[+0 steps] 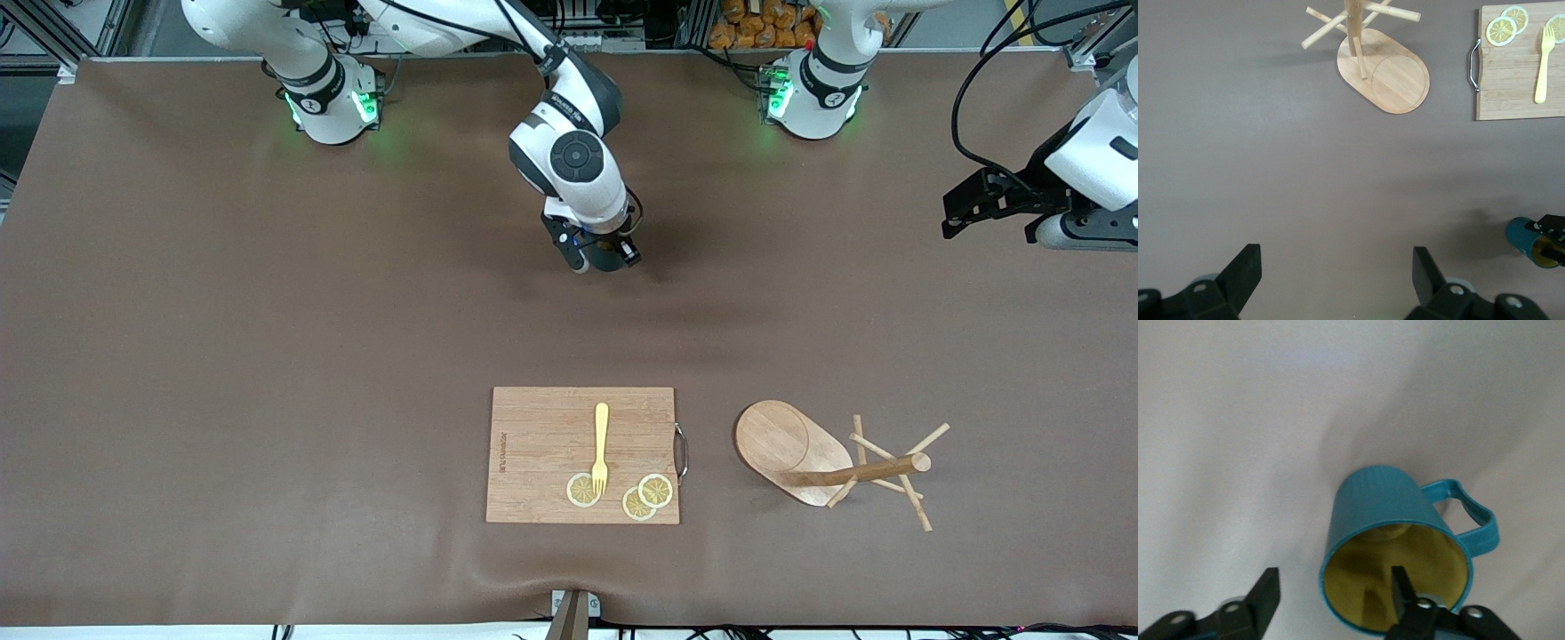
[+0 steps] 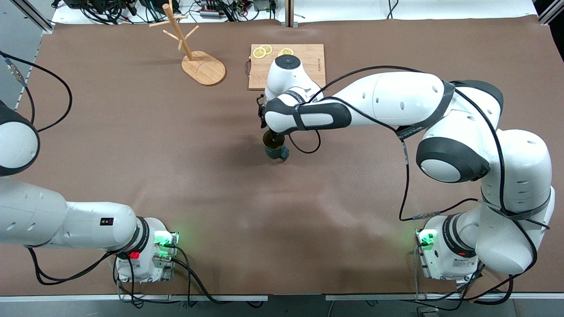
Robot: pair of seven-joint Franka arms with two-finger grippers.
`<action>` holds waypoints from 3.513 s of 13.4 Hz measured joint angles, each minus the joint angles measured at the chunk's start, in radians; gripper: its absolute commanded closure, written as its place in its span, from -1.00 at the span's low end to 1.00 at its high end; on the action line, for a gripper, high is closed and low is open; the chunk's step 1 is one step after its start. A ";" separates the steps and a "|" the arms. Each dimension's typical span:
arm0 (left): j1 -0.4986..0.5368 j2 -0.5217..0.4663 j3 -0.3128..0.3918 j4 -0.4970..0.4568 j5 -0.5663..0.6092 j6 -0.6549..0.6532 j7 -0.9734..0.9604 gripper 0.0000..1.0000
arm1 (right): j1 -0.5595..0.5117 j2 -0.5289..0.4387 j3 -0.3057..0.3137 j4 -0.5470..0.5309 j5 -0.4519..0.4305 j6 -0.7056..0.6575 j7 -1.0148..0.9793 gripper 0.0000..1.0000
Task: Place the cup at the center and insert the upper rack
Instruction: 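Lower the teal mug onto the table center with the right gripper, then open the right gripper and withdraw while the left gripper reaches the mug, then lower the left gripper over the teal mug's handle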
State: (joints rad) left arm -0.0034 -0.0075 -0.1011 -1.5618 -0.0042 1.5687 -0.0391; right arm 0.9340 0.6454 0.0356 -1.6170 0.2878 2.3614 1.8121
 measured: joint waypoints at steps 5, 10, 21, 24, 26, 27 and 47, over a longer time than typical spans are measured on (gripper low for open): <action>-0.002 0.000 -0.033 0.000 0.000 0.002 -0.037 -1.00 | -0.015 -0.027 -0.022 0.051 -0.017 -0.124 -0.110 -1.00; -0.005 0.001 -0.083 -0.002 0.000 0.002 -0.121 -1.00 | -0.167 -0.163 -0.032 0.063 -0.019 -0.384 -0.412 -1.00; -0.014 0.065 -0.326 -0.003 0.030 0.063 -0.578 -1.00 | -0.615 -0.489 -0.039 -0.046 -0.116 -0.667 -1.244 -1.00; -0.063 0.090 -0.366 -0.003 0.108 0.073 -0.705 -1.00 | -0.730 -0.561 -0.039 -0.067 -0.136 -0.694 -1.489 -1.00; -0.136 0.117 -0.370 -0.003 0.133 0.077 -0.802 -1.00 | -0.818 -0.594 -0.040 -0.072 -0.141 -0.720 -1.638 -1.00; -0.173 0.135 -0.372 -0.003 0.141 0.079 -0.835 -1.00 | -0.852 -0.607 -0.040 -0.072 -0.159 -0.732 -1.704 -1.00; -0.935 0.725 -0.242 0.246 0.549 0.152 -2.011 -1.00 | -0.988 -0.709 0.006 -0.039 -0.283 -0.880 -1.832 -1.00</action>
State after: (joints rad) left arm -0.9380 0.7175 -0.3435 -1.3154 0.5444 1.7209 -2.0506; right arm -0.0542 -0.0636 0.0418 -1.6557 0.0045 1.4813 -0.0202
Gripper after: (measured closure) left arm 0.000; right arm 0.000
